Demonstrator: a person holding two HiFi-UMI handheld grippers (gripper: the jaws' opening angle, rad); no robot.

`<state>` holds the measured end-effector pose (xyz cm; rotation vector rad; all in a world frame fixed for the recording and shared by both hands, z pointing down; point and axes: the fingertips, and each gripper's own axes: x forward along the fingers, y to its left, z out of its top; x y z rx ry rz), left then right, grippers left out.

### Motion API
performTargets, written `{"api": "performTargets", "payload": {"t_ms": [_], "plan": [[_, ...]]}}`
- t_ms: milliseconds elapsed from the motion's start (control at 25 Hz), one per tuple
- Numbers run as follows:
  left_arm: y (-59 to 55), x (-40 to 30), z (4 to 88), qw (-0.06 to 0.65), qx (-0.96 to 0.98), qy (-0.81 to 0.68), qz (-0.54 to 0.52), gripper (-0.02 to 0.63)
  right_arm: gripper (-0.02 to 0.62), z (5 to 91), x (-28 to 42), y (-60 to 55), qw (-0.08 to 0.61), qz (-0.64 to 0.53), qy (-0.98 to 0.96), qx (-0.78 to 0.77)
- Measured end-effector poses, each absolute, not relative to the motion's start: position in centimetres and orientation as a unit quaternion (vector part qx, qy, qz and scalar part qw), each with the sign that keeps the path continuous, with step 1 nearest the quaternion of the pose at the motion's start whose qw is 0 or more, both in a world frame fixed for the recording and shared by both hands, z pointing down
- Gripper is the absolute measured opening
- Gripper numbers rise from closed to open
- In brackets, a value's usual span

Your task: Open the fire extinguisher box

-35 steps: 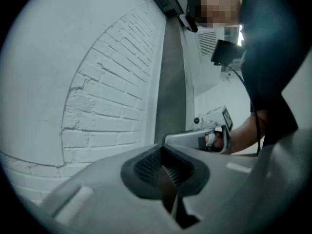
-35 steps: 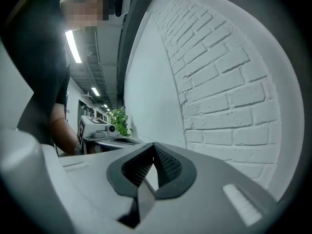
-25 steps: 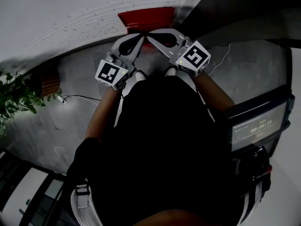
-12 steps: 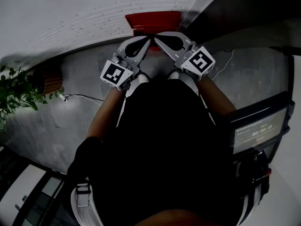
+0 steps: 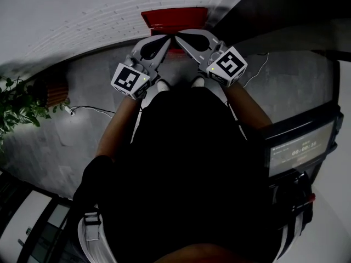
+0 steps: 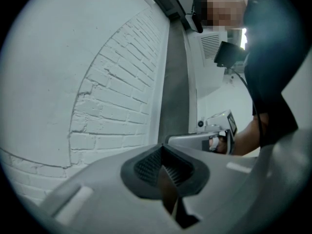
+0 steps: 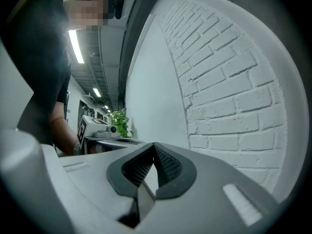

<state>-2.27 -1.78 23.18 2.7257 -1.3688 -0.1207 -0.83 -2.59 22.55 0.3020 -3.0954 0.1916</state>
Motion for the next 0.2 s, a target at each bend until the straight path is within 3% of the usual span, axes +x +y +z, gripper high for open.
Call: {"api": "performTargets", "payload": {"t_ms": [200], "plan": [[-2.13,-2.02,23.09,0.040,0.892,-0.448,-0.039,0.002,0.009,22.11,-1.07,-2.20,0.012,0.060,-0.994,0.085]]}}
